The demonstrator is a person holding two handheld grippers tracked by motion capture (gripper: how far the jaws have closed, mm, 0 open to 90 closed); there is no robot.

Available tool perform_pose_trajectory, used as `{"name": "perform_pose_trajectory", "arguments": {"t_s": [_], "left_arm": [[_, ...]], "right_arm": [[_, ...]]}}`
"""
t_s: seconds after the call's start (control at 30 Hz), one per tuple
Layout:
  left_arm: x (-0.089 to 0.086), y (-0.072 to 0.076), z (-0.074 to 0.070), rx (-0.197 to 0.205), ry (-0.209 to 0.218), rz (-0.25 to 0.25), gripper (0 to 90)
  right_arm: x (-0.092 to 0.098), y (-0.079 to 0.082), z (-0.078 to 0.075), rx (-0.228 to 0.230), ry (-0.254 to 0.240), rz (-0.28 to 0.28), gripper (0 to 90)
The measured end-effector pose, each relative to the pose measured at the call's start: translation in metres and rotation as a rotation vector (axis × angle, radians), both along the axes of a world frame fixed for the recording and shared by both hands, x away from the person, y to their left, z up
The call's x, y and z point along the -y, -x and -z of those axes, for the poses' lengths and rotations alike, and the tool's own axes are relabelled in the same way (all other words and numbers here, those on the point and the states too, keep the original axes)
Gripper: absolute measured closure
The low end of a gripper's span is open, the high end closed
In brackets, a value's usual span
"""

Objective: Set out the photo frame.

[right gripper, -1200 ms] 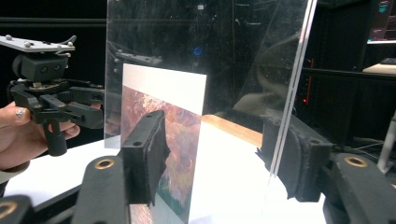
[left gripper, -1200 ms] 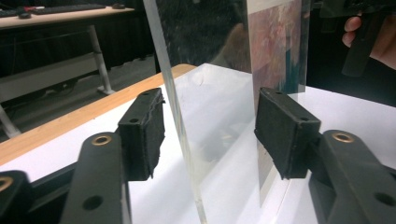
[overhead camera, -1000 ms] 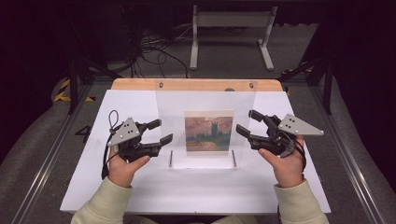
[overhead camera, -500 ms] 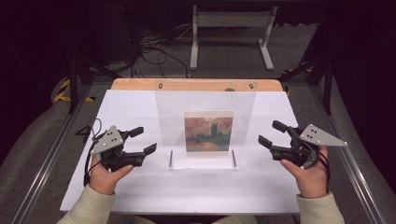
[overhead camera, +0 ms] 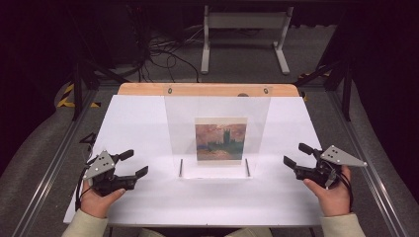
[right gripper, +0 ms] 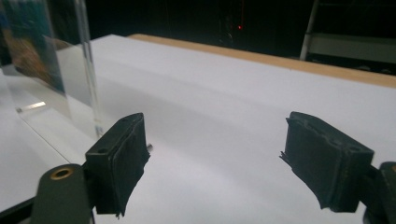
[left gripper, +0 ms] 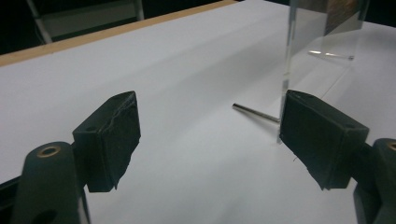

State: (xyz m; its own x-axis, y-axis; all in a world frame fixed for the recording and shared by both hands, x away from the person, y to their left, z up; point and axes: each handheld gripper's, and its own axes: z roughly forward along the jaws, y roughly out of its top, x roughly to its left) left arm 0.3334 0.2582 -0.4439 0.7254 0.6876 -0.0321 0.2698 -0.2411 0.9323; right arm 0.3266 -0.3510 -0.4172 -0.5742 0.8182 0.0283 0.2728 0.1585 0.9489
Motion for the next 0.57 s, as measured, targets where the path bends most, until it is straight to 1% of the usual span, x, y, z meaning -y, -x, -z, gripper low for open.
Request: {"name": "perform_pose_trajectory", "arguments": {"t_s": [0.03, 0.07, 0.1, 0.13, 0.17, 0.2, 0.23, 0.27, 0.3, 0.33, 0.37, 0.43, 0.57], "left_arm": [[0.0, 0.0, 0.0, 0.0, 0.0, 0.0, 20.8], [-0.001, -0.002, 0.005, -0.012, -0.006, -0.014, 20.8], [-0.002, -0.005, 0.01, -0.026, -0.018, -0.029, 20.8], [-0.003, -0.01, 0.018, -0.057, -0.026, -0.04, 21.0], [-0.003, -0.01, 0.018, -0.057, -0.026, -0.04, 21.1], [-0.004, -0.012, 0.021, -0.07, -0.037, -0.051, 21.2], [-0.005, -0.013, 0.023, -0.081, -0.033, -0.061, 21.2], [-0.006, -0.014, 0.022, -0.089, -0.025, -0.066, 21.1], [-0.007, -0.014, 0.022, -0.097, -0.018, -0.071, 21.2], [-0.008, -0.014, 0.023, -0.095, -0.012, -0.073, 21.1], [-0.007, -0.014, 0.023, -0.089, -0.011, -0.069, 21.0], [-0.006, -0.013, 0.022, -0.083, -0.021, -0.068, 21.0], [-0.006, -0.012, 0.022, -0.085, -0.021, -0.065, 21.0]], "right_arm": [[0.0, 0.0, 0.0, 0.0, 0.0, 0.0, 20.9], [0.001, -0.002, 0.011, -0.015, 0.029, 0.006, 20.9], [0.001, -0.002, 0.011, -0.015, 0.029, 0.006, 20.9], [0.002, -0.005, 0.021, -0.03, 0.051, 0.012, 20.9], [0.003, -0.006, 0.025, -0.041, 0.053, 0.014, 20.9], [0.002, -0.008, 0.03, -0.064, 0.053, 0.013, 20.9], [0.002, -0.008, 0.03, -0.064, 0.053, 0.013, 20.9], [0.001, -0.009, 0.033, -0.076, 0.061, 0.013, 20.9], [0.001, -0.009, 0.035, -0.079, 0.07, 0.008, 21.1], [0.0, -0.009, 0.034, -0.076, 0.076, 0.011, 20.9], [-0.001, -0.009, 0.034, -0.079, 0.069, 0.012, 20.9], [-0.002, -0.008, 0.035, -0.099, 0.059, 0.021, 20.9], [-0.002, -0.009, 0.035, -0.098, 0.062, 0.025, 20.9]]}}
